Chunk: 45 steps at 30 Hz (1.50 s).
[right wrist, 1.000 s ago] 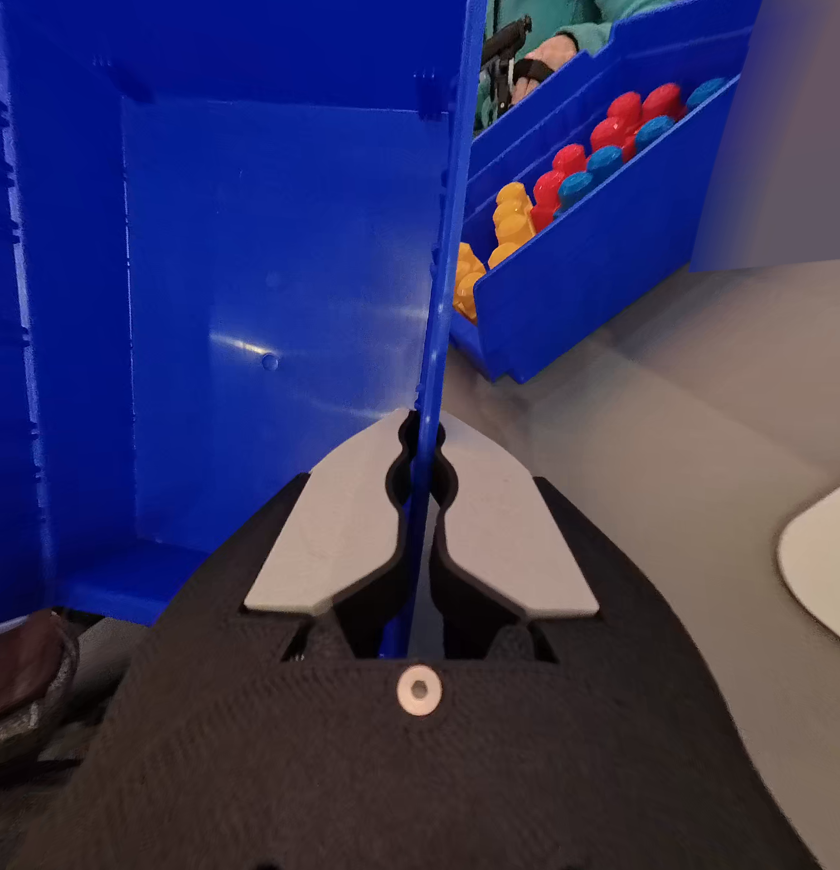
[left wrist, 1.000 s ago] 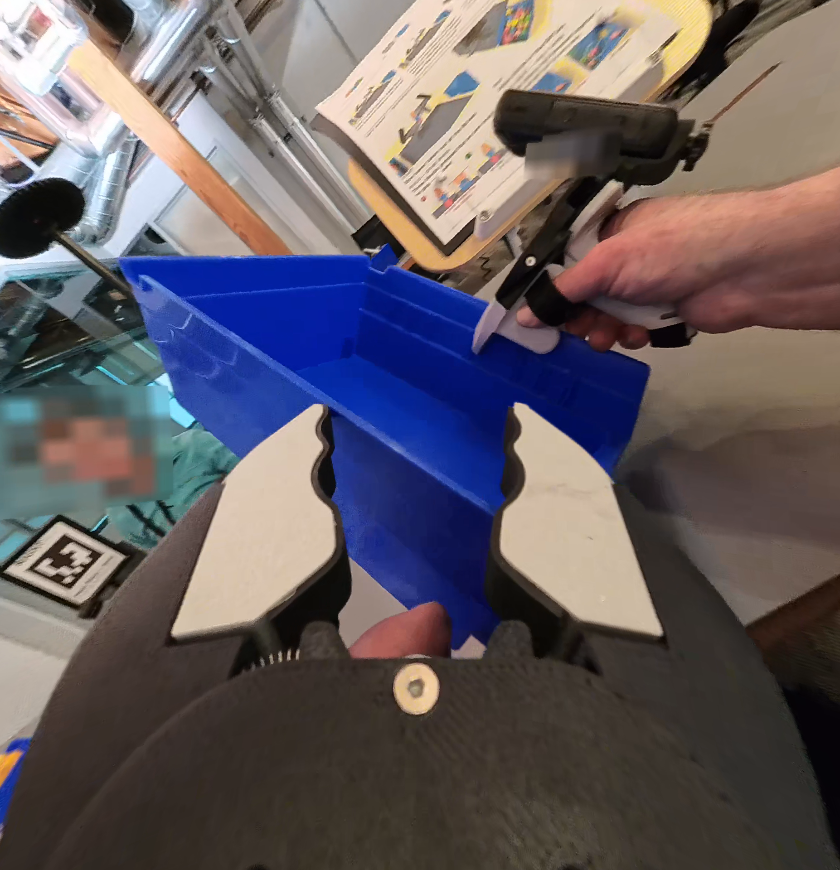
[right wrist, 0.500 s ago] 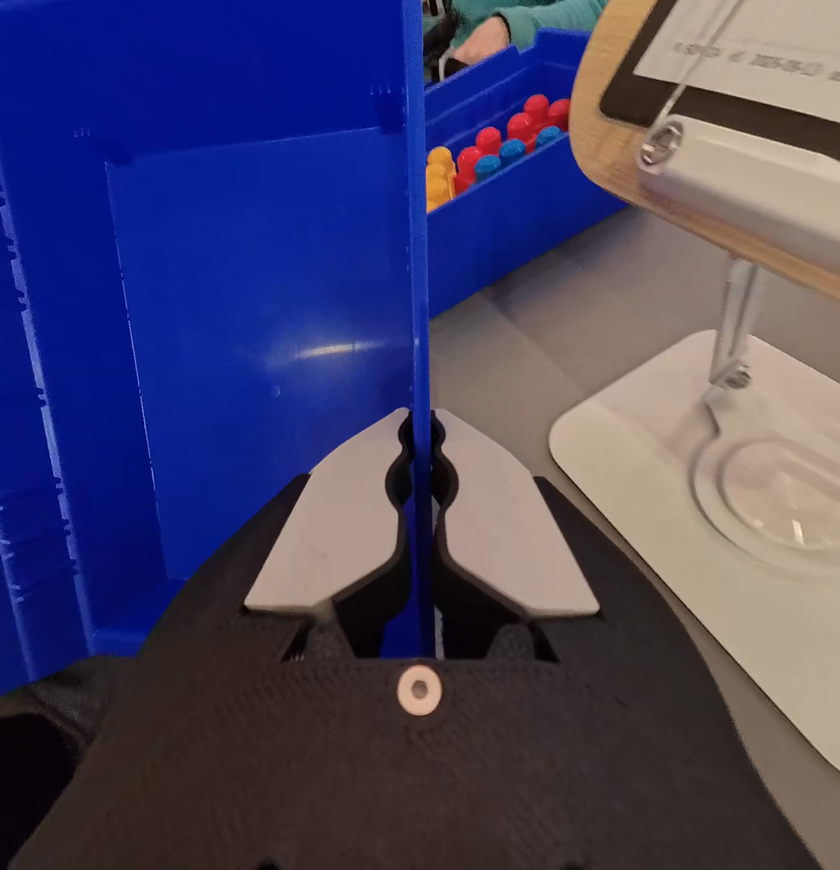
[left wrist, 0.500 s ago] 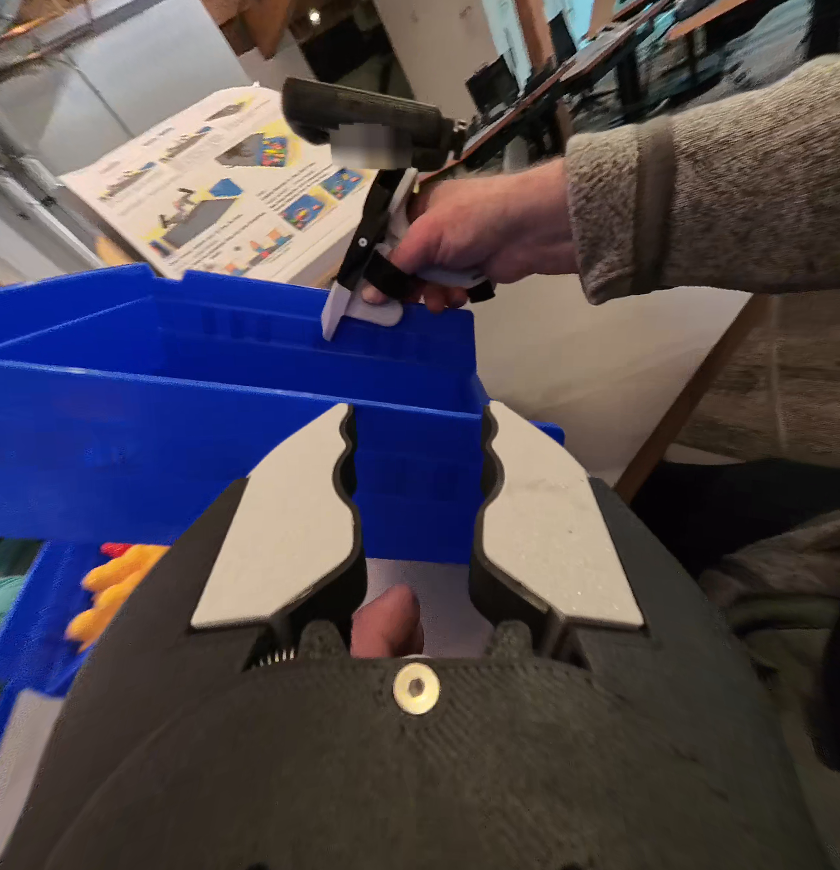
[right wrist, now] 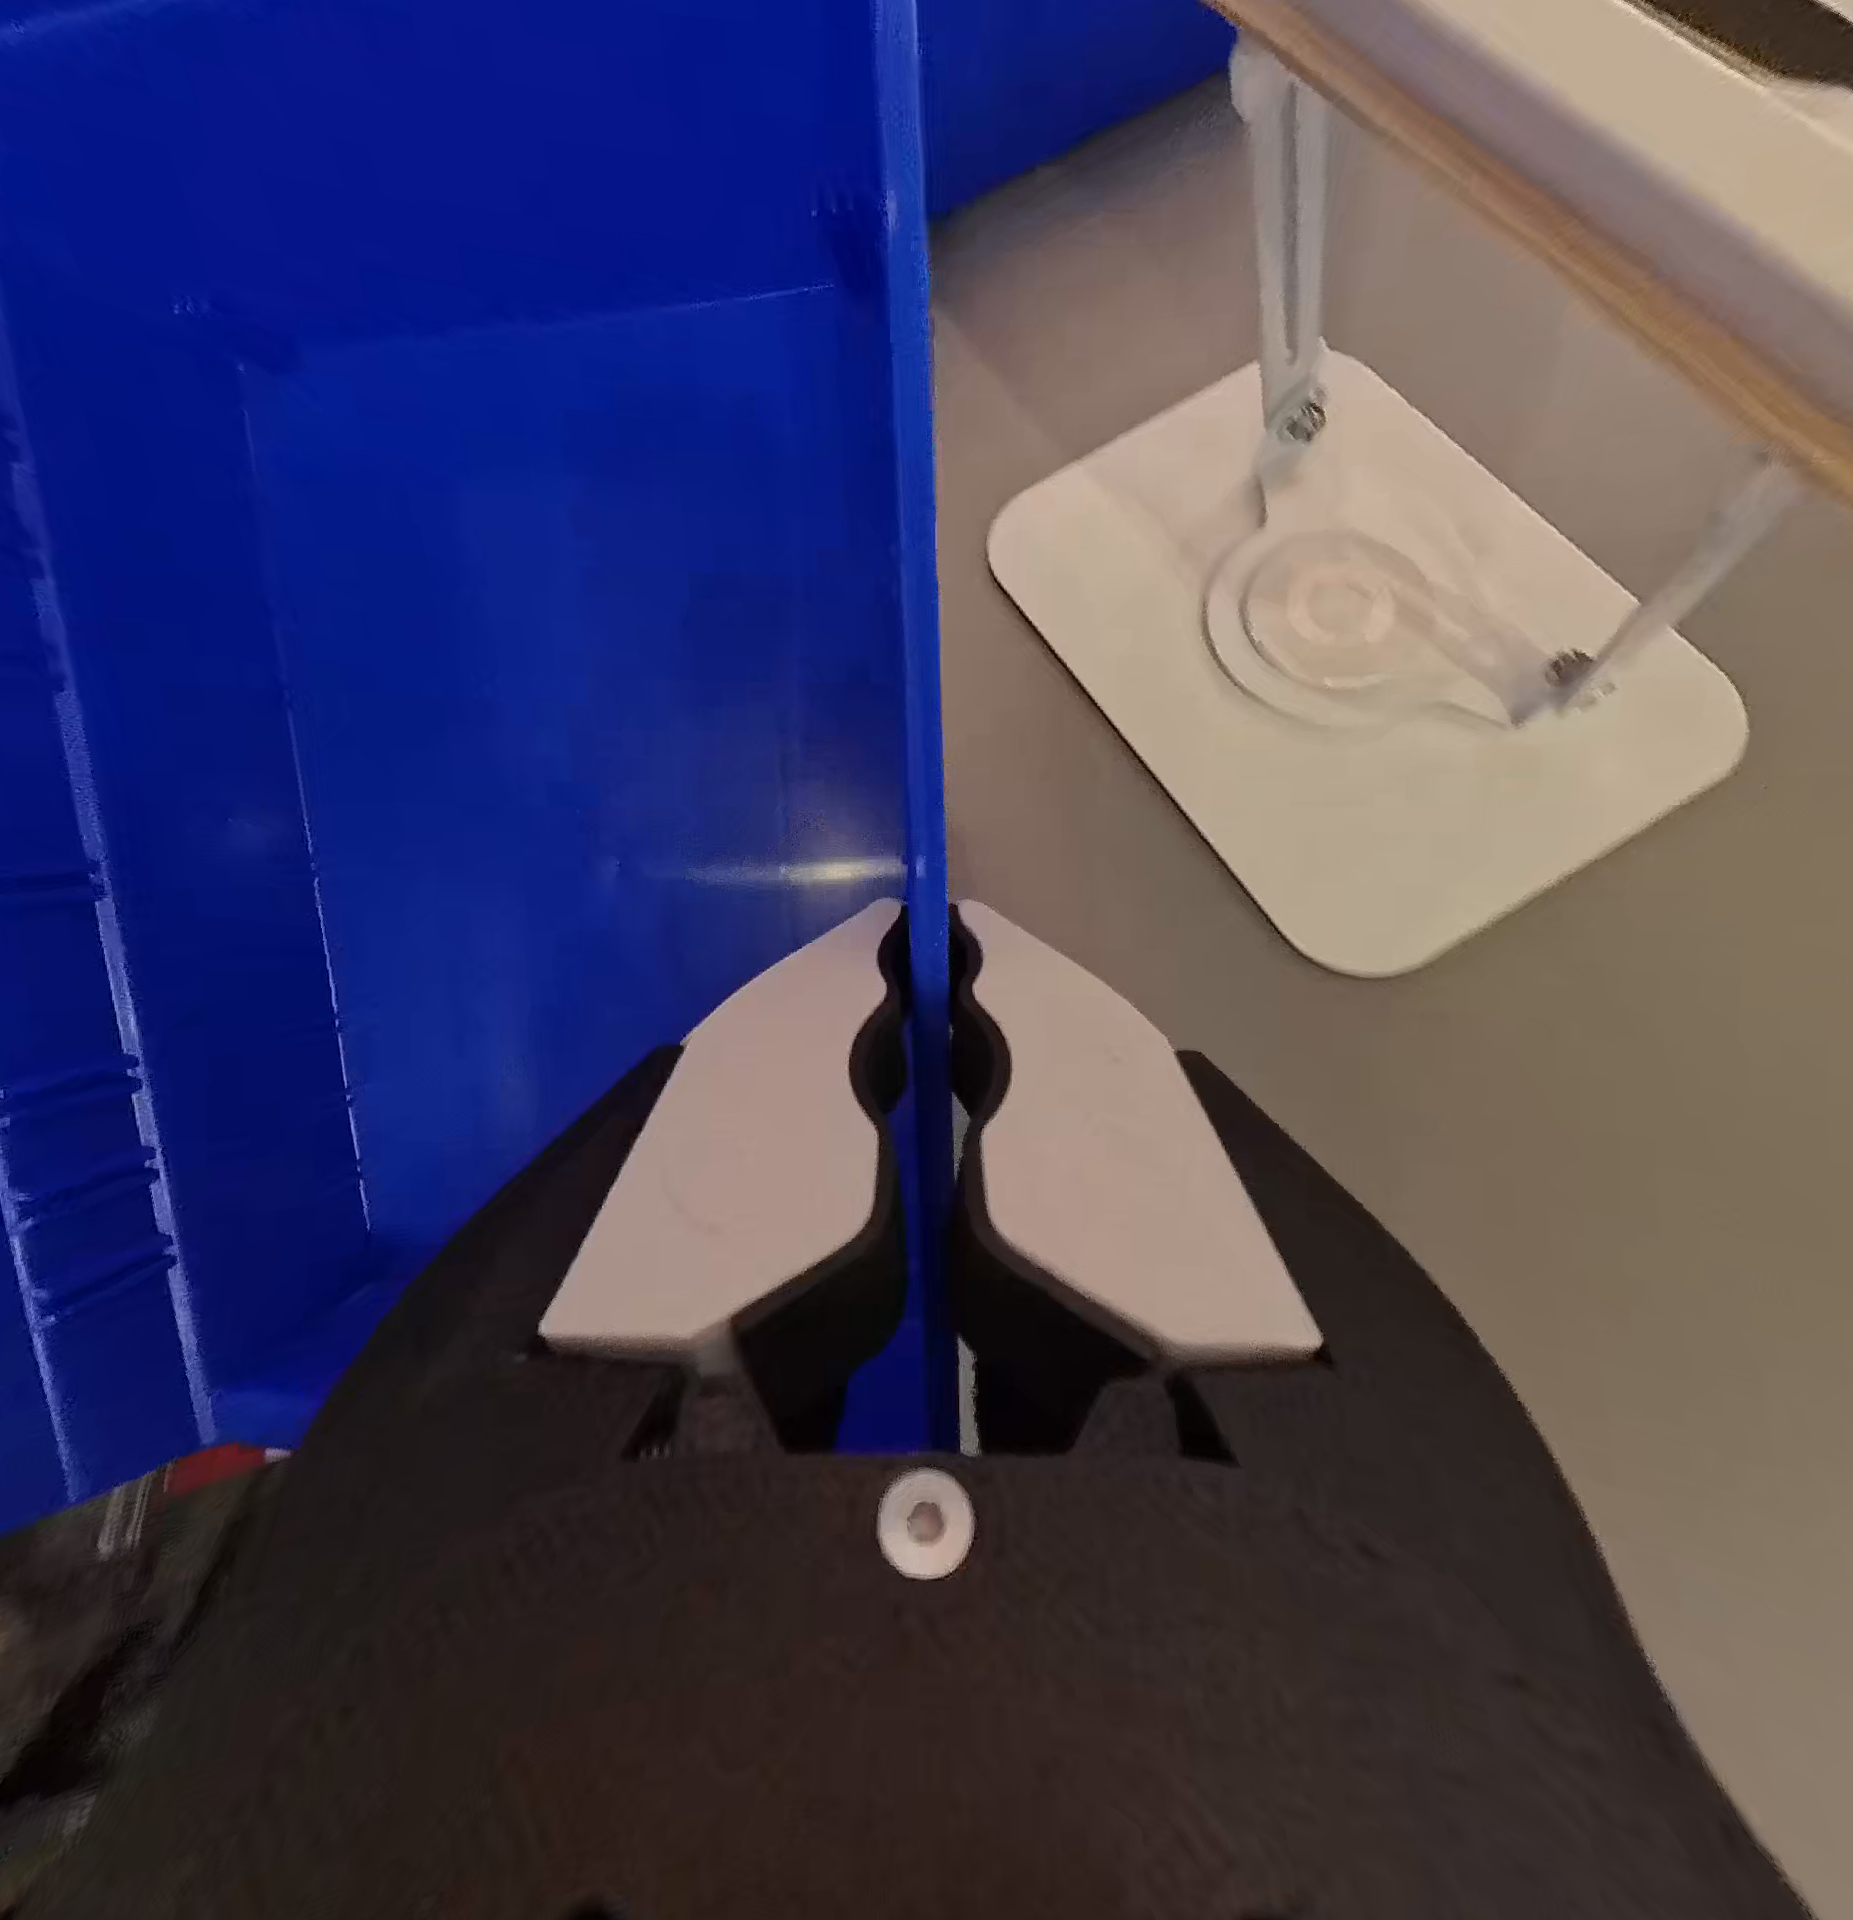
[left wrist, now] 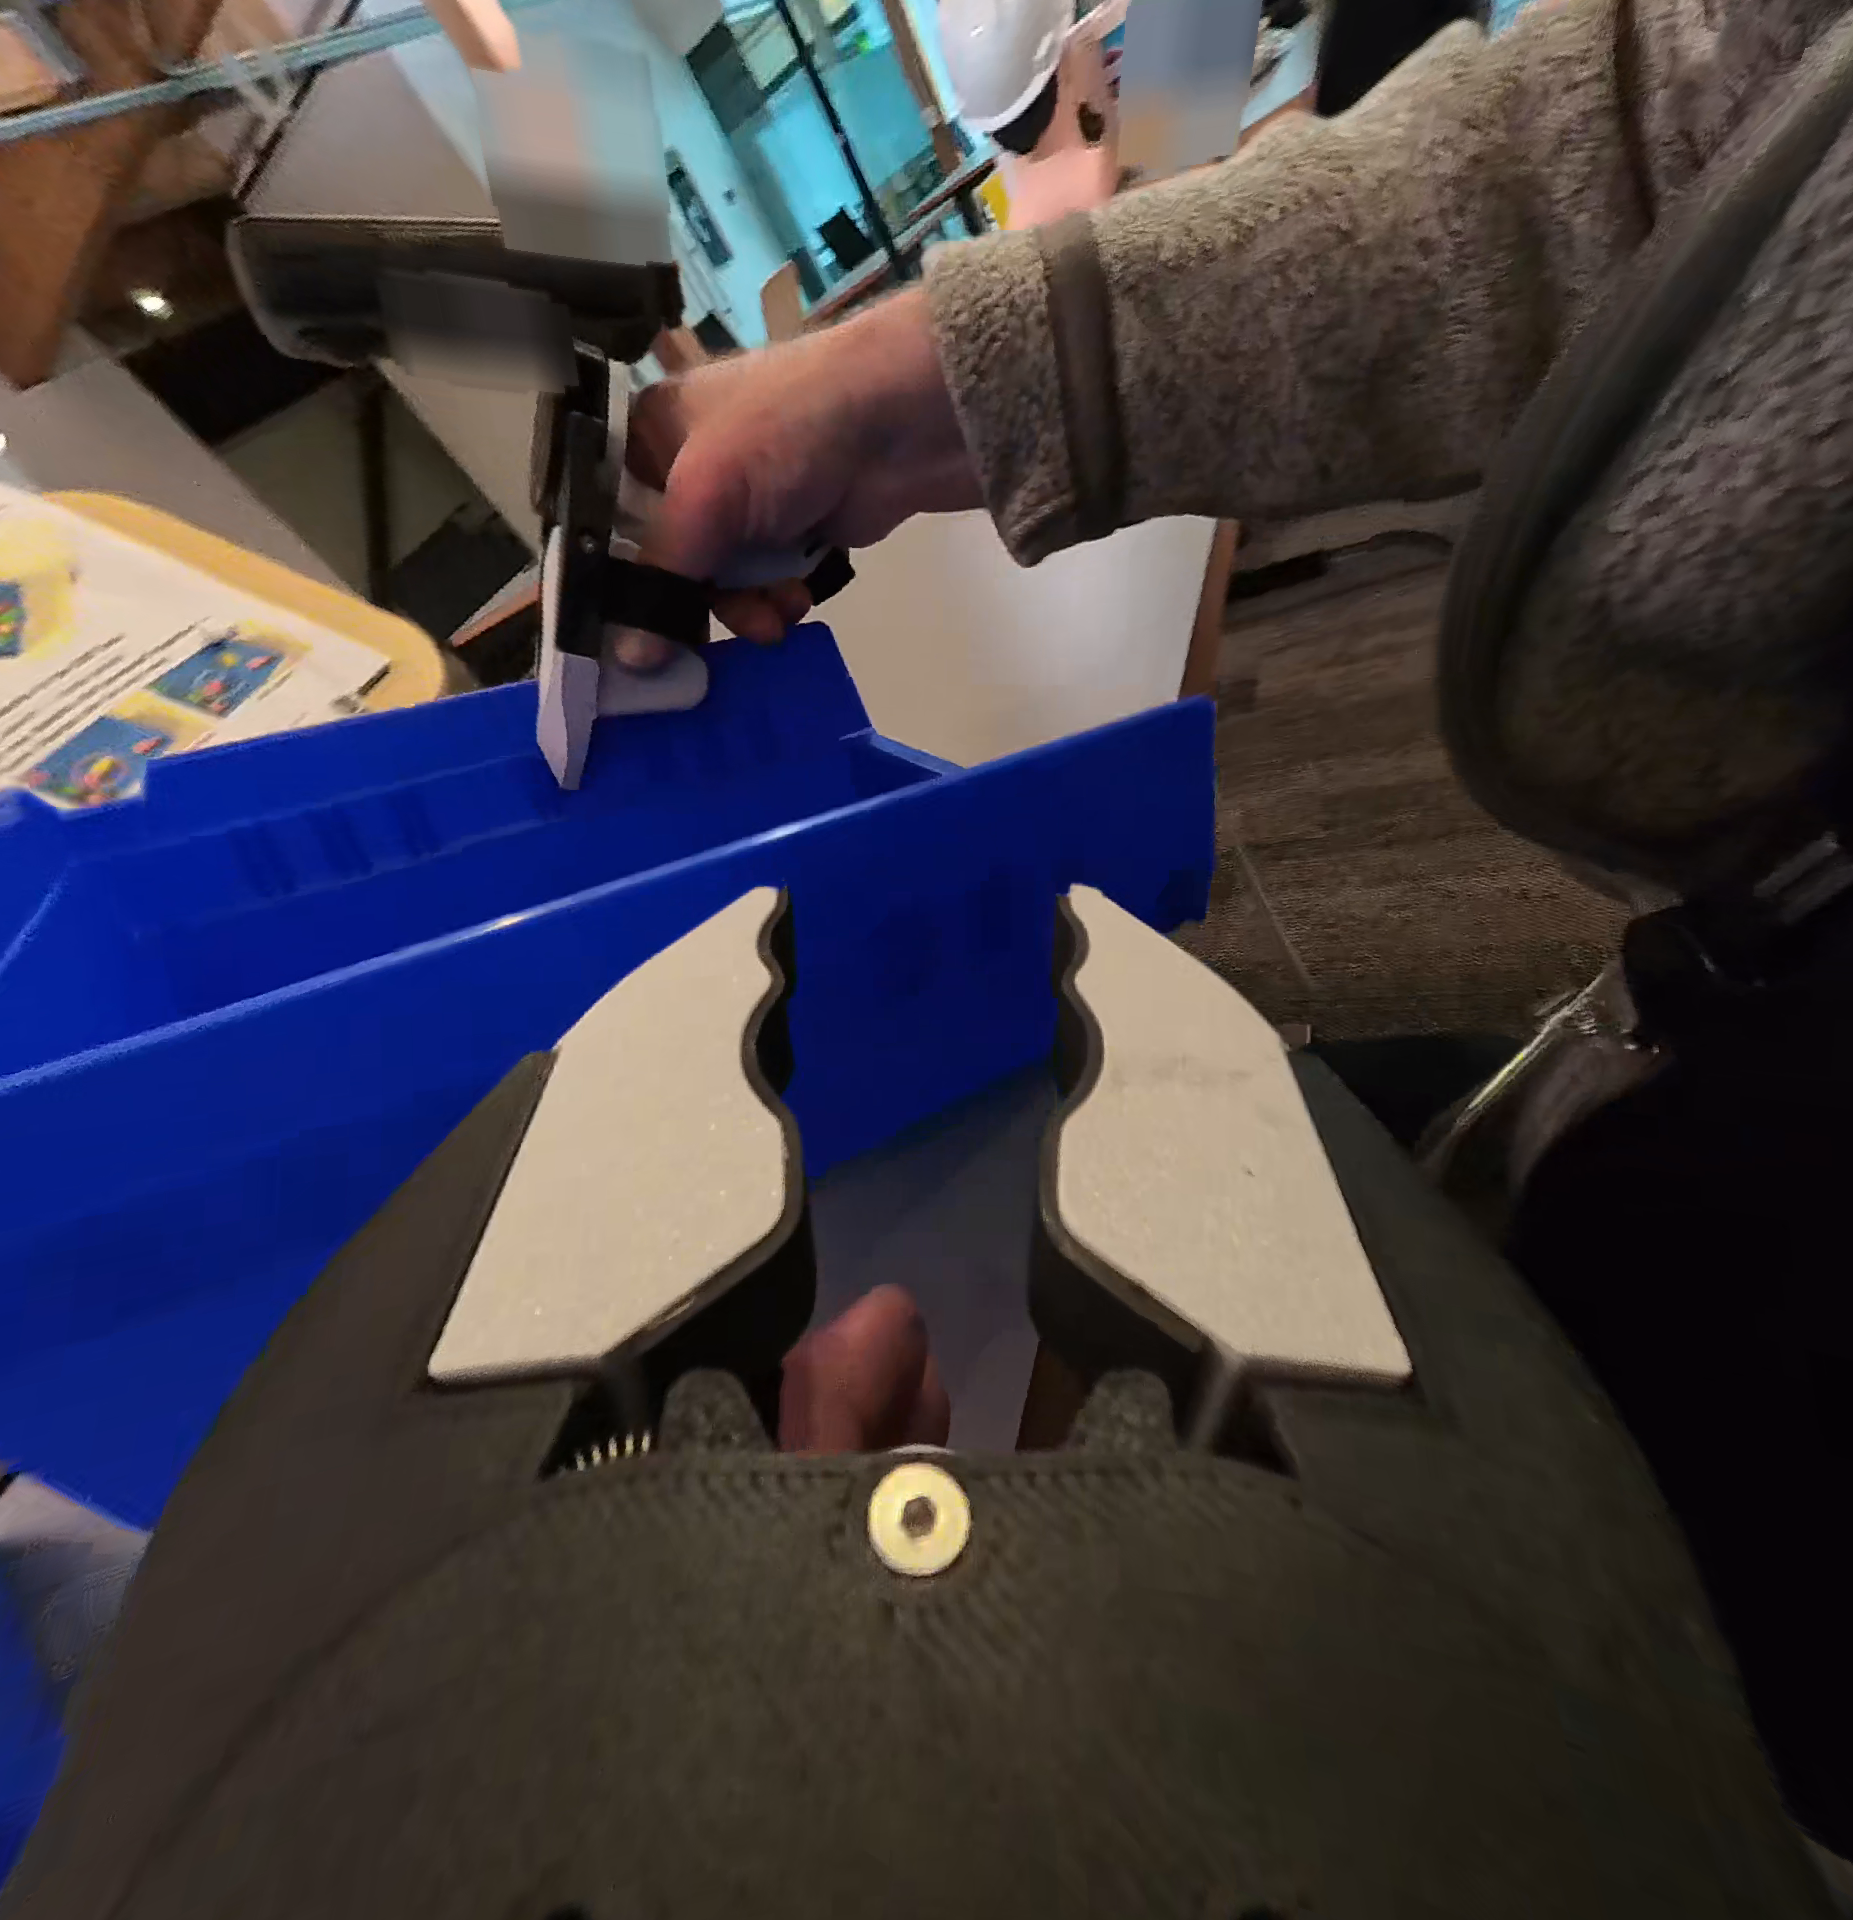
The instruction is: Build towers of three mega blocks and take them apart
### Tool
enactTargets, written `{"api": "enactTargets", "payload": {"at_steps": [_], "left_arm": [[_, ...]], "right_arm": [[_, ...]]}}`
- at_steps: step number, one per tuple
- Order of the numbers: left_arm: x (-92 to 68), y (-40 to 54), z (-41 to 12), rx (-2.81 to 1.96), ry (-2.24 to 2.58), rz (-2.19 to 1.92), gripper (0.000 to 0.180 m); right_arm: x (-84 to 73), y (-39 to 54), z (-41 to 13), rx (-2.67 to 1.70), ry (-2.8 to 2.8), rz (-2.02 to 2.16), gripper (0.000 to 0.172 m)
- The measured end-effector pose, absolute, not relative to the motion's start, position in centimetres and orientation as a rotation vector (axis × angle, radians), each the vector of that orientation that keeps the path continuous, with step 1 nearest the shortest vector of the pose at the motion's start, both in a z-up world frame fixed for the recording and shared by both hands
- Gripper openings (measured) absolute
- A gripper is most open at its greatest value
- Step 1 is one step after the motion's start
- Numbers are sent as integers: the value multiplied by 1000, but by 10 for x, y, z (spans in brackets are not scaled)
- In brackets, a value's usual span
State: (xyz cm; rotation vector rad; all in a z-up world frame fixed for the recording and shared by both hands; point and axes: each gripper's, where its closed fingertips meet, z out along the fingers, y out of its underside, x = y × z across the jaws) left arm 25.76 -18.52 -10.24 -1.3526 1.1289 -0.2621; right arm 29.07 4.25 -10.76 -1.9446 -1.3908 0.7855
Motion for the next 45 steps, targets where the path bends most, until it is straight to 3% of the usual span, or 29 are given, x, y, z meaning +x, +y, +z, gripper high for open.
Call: {"api": "enactTargets", "payload": {"at_steps": [23,27,45], "left_arm": [[103,-34,-104,-1571,708,-275,37],[91,-16,-112,-1585,734,-242,21],[95,-4,-127,-1601,742,-297,23]], "right_arm": [[538,142,-136,-2414,-1306,297,4],[554,170,-139,-2487,-1166,289,4],[608,293,-163,-2712,-371,298,4]]}}
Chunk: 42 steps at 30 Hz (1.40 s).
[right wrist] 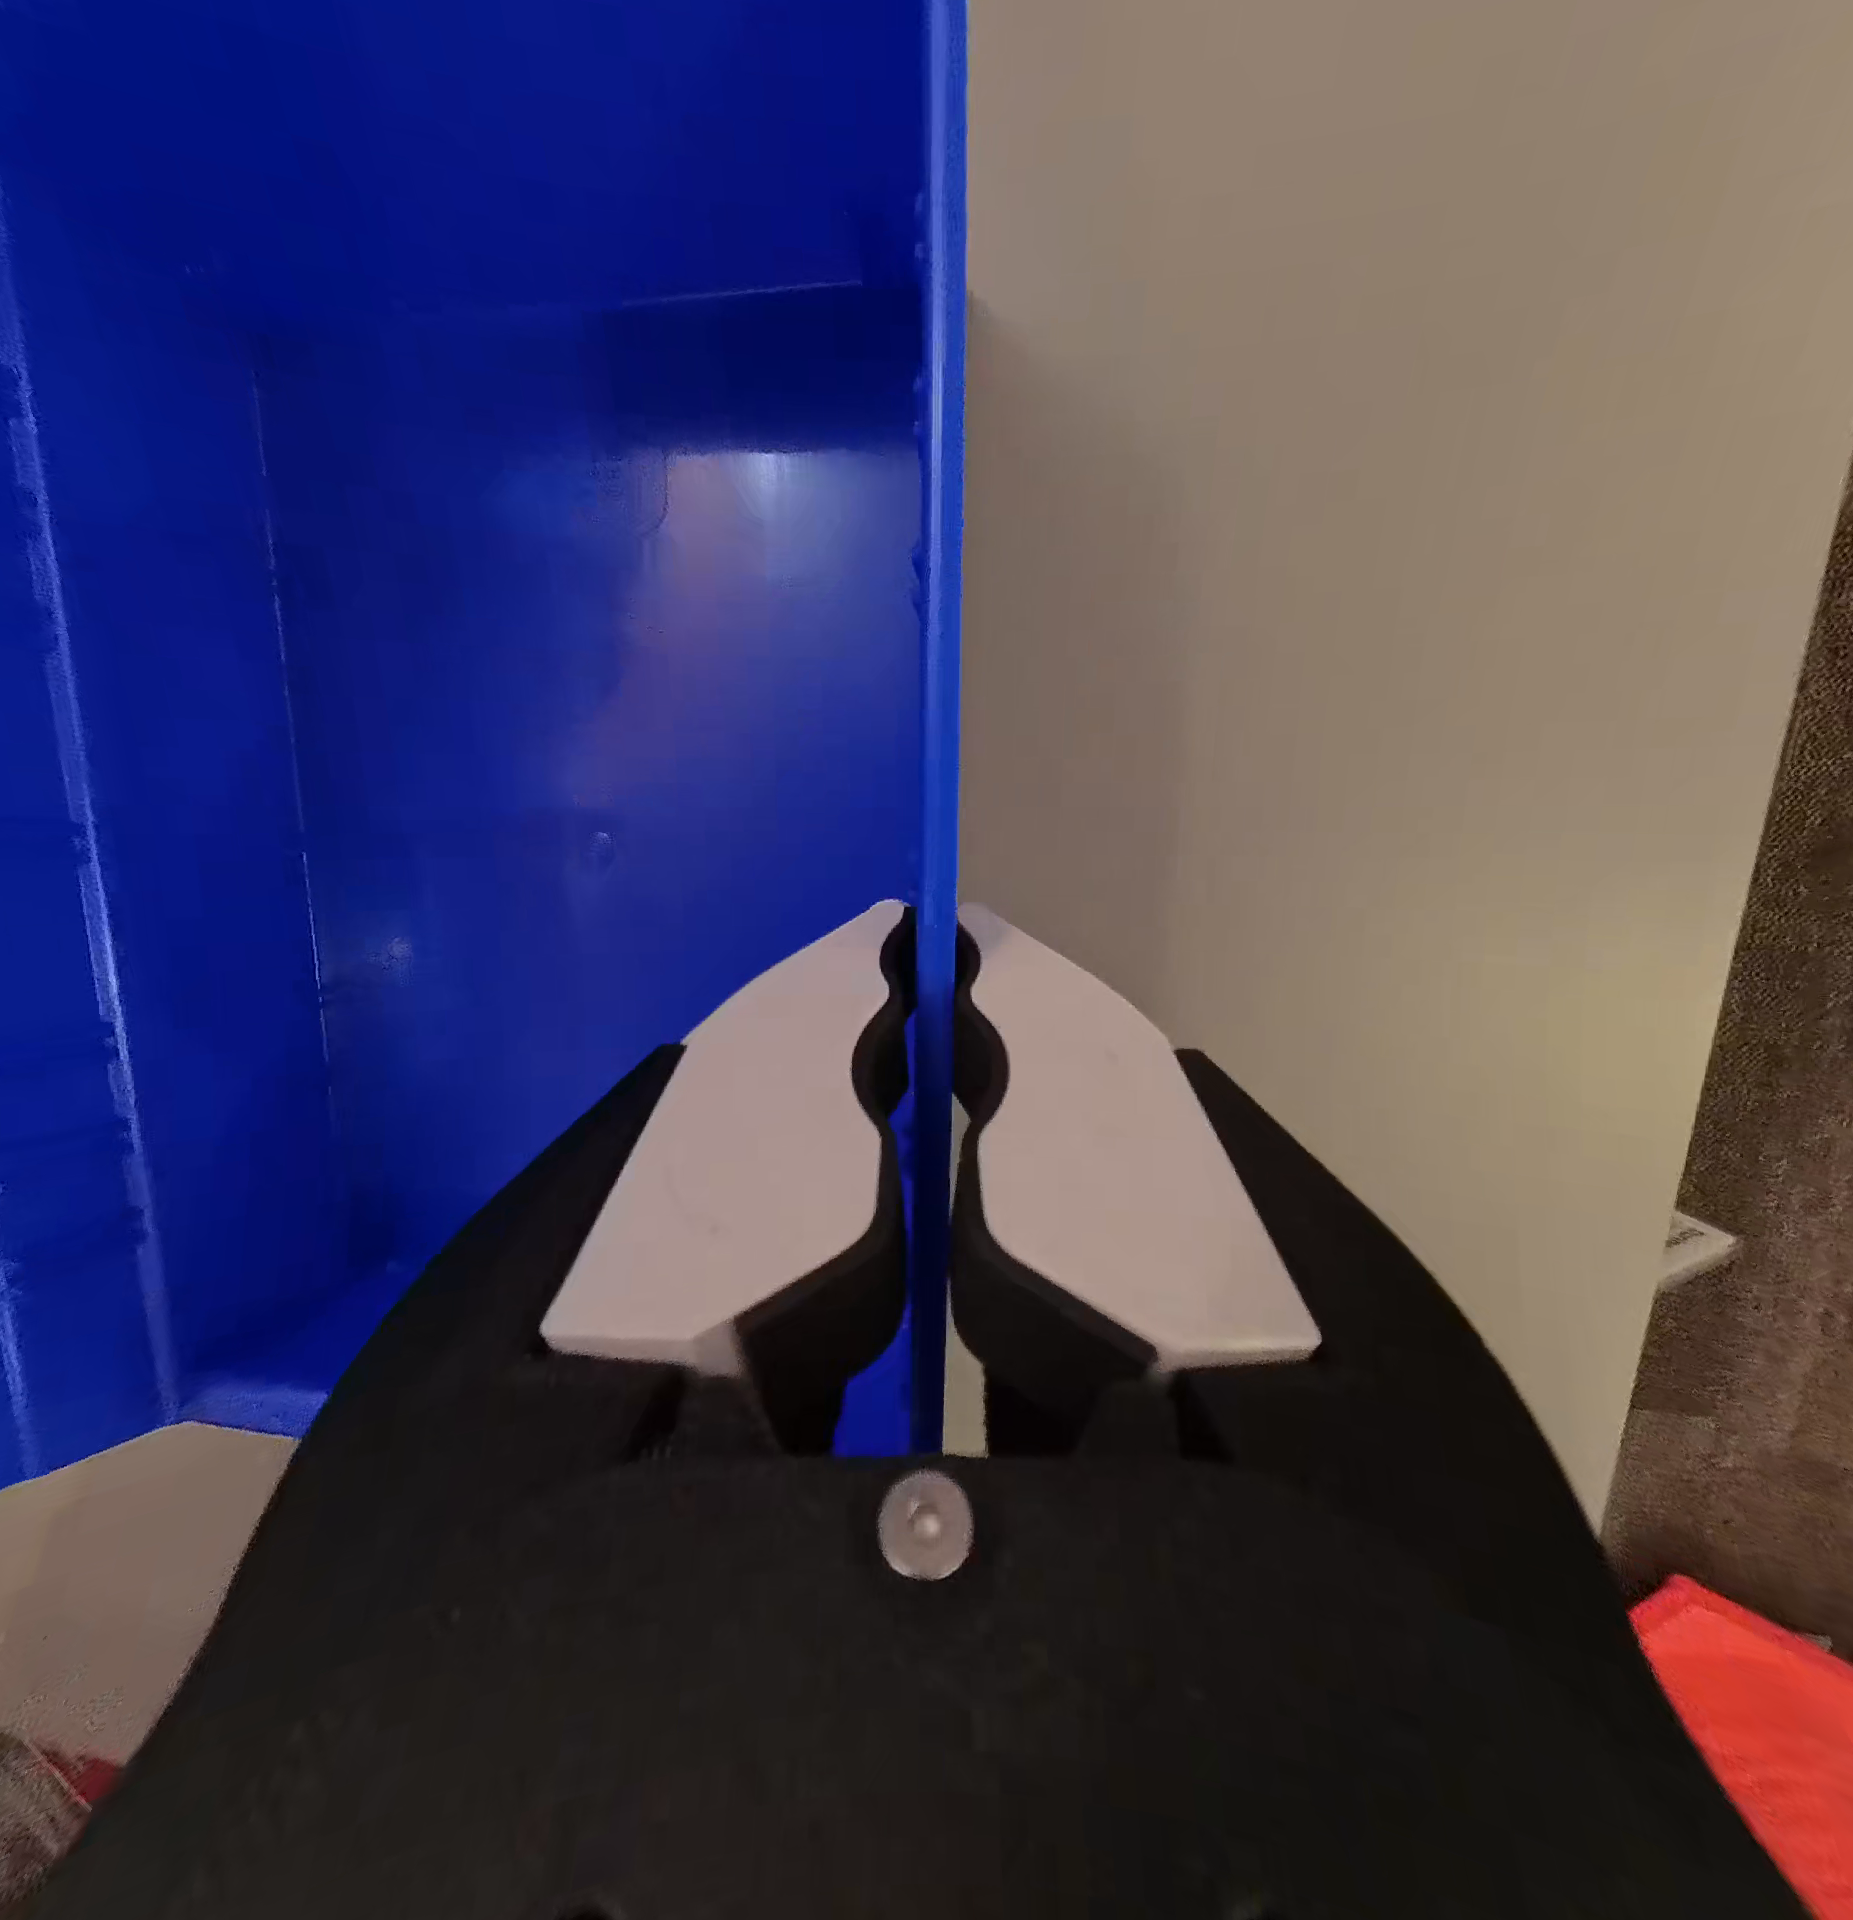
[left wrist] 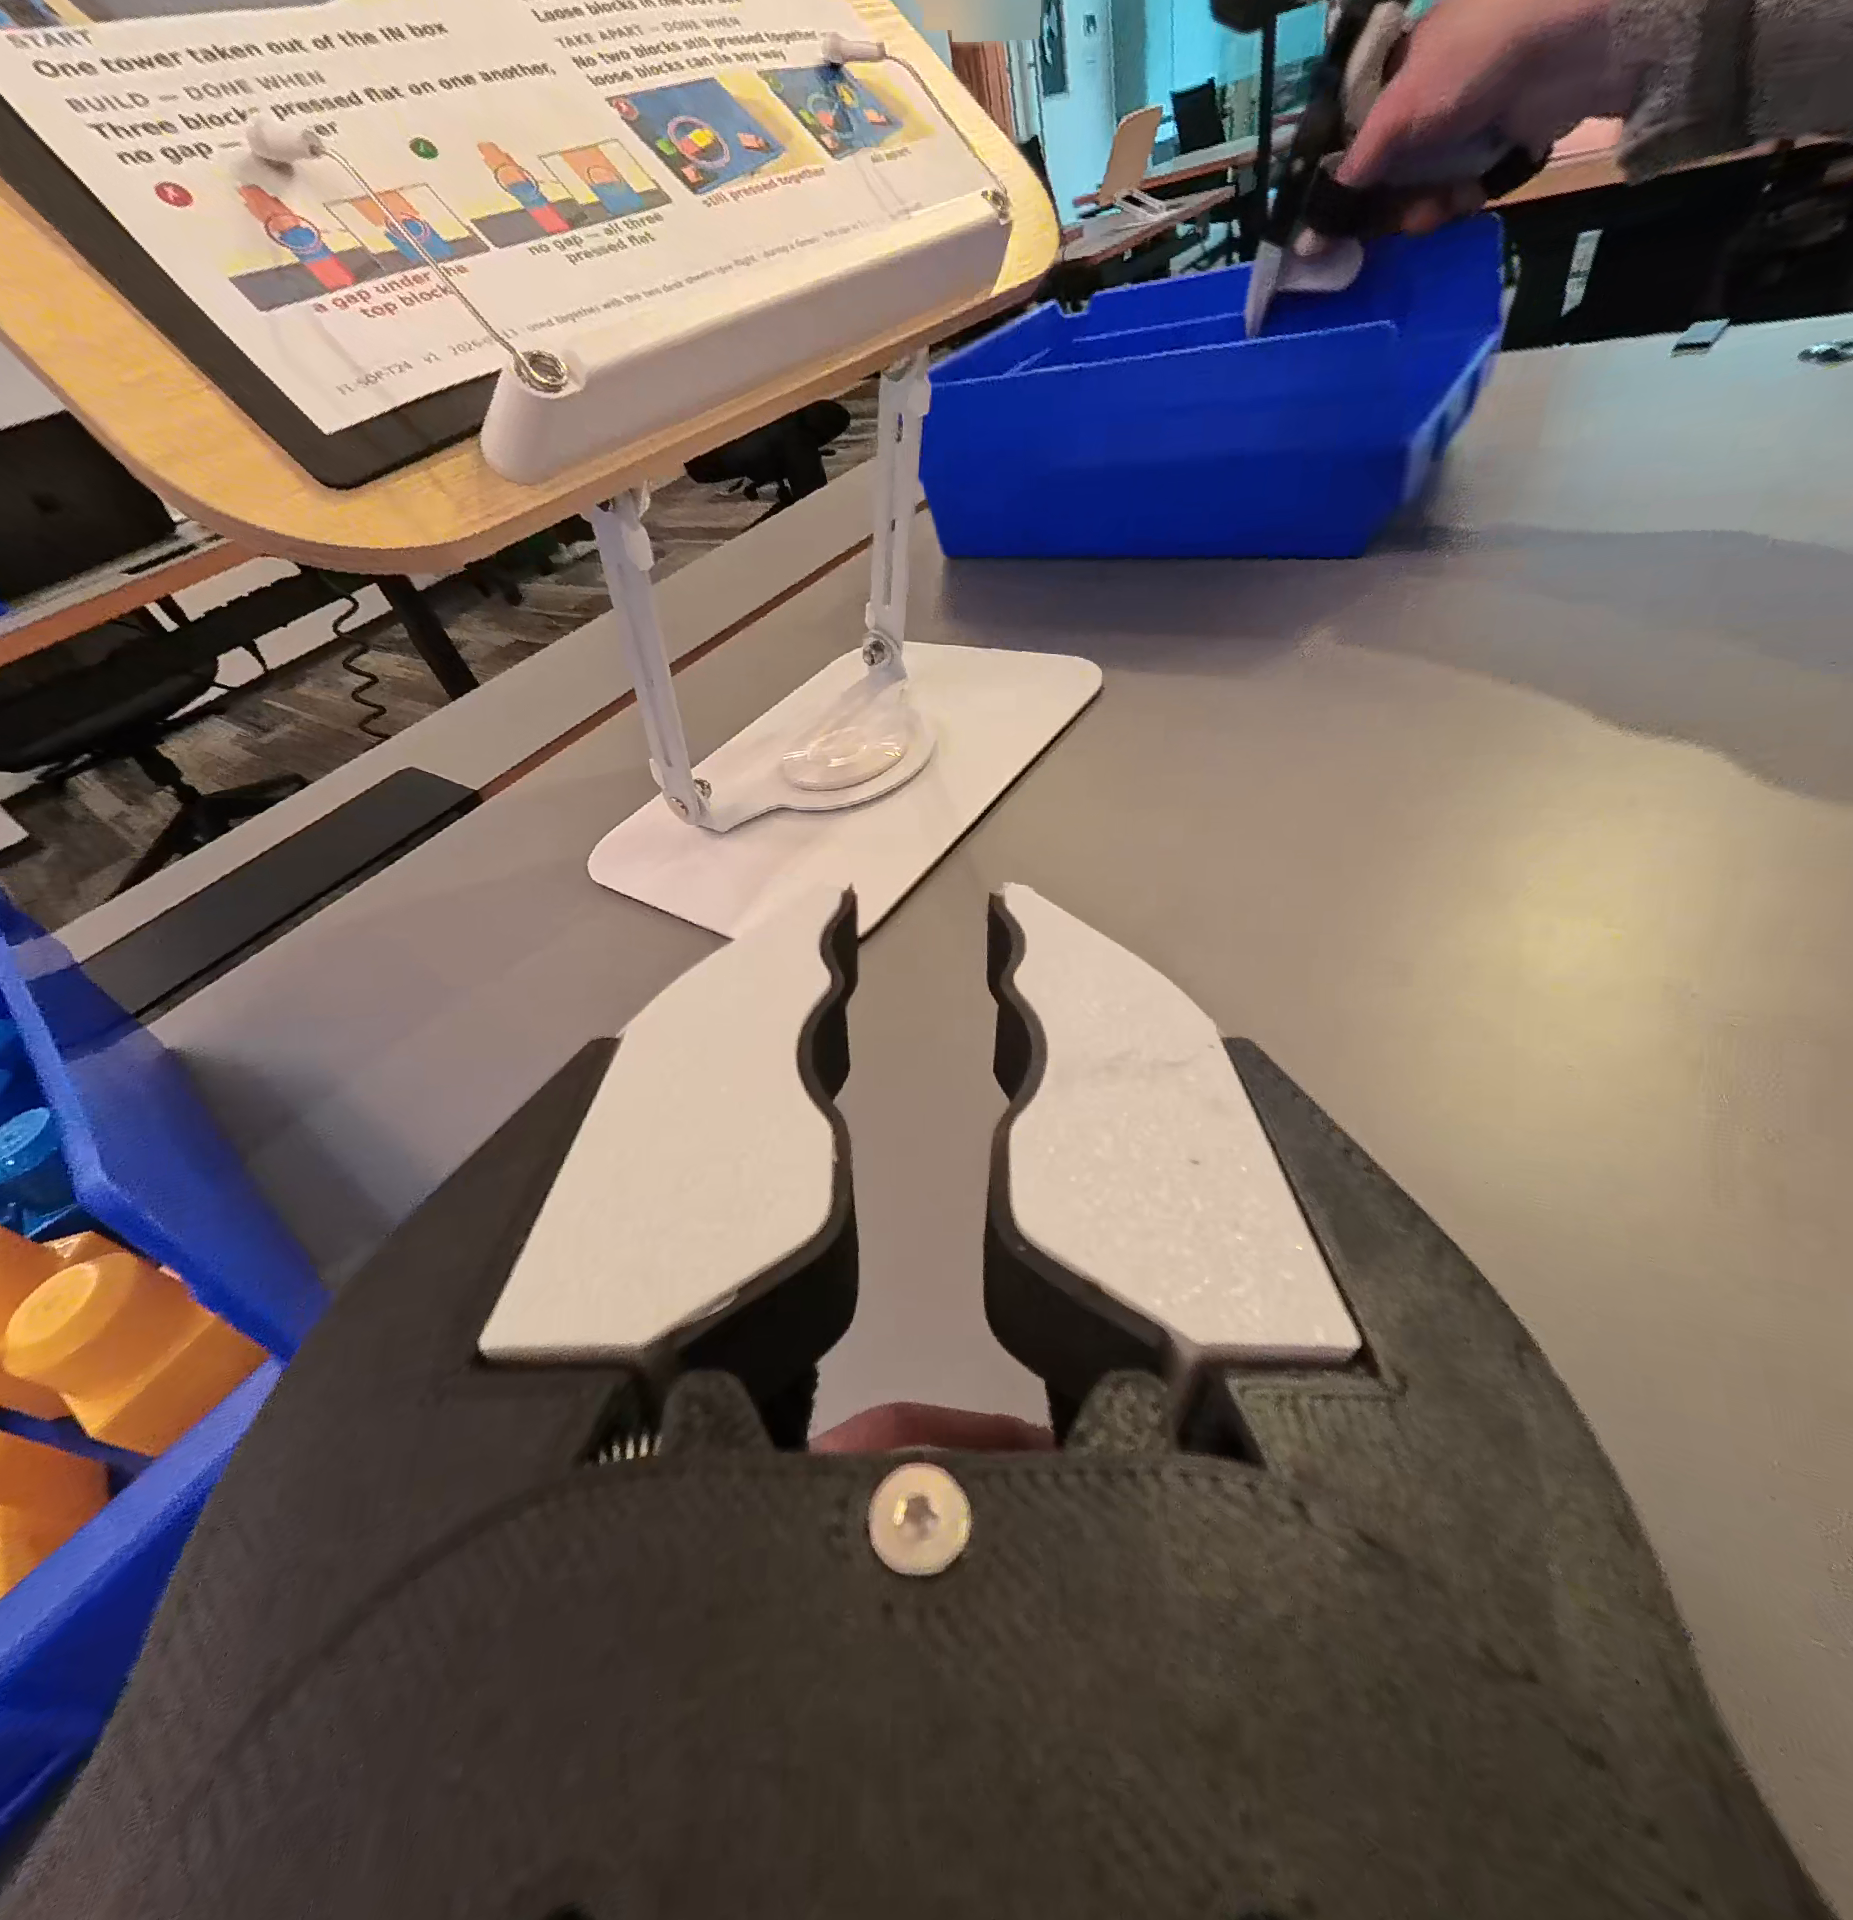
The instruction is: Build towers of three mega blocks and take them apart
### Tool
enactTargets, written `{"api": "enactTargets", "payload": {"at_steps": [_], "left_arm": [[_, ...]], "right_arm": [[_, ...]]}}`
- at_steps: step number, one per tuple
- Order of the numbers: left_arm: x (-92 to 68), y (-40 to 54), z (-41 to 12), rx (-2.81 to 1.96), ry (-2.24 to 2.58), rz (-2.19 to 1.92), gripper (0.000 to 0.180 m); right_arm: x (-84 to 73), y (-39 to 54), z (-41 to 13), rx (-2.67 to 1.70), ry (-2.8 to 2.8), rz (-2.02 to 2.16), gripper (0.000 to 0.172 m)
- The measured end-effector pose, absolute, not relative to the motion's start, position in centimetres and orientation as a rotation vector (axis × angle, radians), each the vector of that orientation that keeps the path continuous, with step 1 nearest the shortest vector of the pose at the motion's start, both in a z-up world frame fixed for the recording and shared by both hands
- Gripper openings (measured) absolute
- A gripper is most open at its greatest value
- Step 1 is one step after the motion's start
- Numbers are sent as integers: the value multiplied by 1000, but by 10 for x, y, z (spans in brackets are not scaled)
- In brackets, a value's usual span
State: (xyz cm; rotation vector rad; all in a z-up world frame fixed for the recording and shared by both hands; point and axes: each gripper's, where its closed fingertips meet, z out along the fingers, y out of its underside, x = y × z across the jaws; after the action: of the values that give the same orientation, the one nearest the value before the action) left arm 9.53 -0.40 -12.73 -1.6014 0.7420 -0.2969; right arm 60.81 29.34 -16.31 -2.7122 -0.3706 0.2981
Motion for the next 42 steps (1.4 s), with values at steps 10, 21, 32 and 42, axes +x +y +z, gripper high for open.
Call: {"api": "enactTargets", "payload": {"at_steps": [10,21,32,42], "left_arm": [[88,-1,-129,-1616,695,-354,24],[-41,13,-94,-1618,333,-20,37],[-250,2,-113,-1816,-78,405,60],[-245,35,-165,-2013,-45,175,17]], "right_arm": [[602,339,-163,-2725,-222,251,4],[600,323,-158,-2687,-342,268,25],[606,314,-164,-2732,-440,220,5],[615,310,-164,-2739,-436,219,5]]}}
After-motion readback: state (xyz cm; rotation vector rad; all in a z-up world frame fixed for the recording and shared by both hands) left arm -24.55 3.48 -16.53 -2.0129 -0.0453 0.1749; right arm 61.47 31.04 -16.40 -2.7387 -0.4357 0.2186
